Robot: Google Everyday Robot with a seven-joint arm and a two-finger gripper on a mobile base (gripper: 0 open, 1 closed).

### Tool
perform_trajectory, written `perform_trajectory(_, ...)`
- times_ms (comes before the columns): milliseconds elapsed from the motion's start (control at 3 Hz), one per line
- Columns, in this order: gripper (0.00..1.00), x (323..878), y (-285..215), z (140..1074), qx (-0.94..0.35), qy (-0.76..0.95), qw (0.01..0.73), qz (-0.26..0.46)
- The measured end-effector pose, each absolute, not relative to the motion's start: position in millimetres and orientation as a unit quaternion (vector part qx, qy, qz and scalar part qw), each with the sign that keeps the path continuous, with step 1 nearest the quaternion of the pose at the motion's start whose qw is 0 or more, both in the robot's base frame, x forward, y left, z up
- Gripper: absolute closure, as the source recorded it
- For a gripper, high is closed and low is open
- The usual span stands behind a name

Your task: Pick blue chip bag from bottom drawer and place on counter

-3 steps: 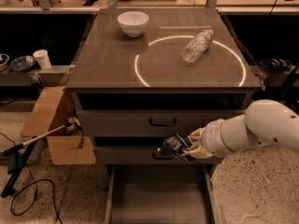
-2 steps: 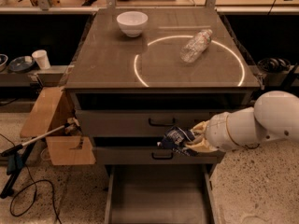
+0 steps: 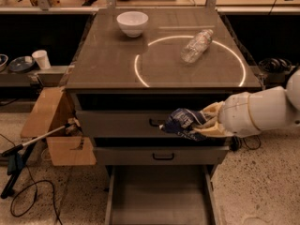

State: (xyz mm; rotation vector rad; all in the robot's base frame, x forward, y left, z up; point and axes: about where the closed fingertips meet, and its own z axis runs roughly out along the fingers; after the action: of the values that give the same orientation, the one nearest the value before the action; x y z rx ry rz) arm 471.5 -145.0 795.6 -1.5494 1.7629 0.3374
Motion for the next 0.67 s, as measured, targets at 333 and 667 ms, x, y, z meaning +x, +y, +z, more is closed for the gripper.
perform_trajectory(333,1.00,469.6,-146.9,827.3,-0.612,0.675,0.393,0.120)
perform_trajectory(667,1.00,474.5,-147.4,846.8,-0.616,0.665,0.409,0.107)
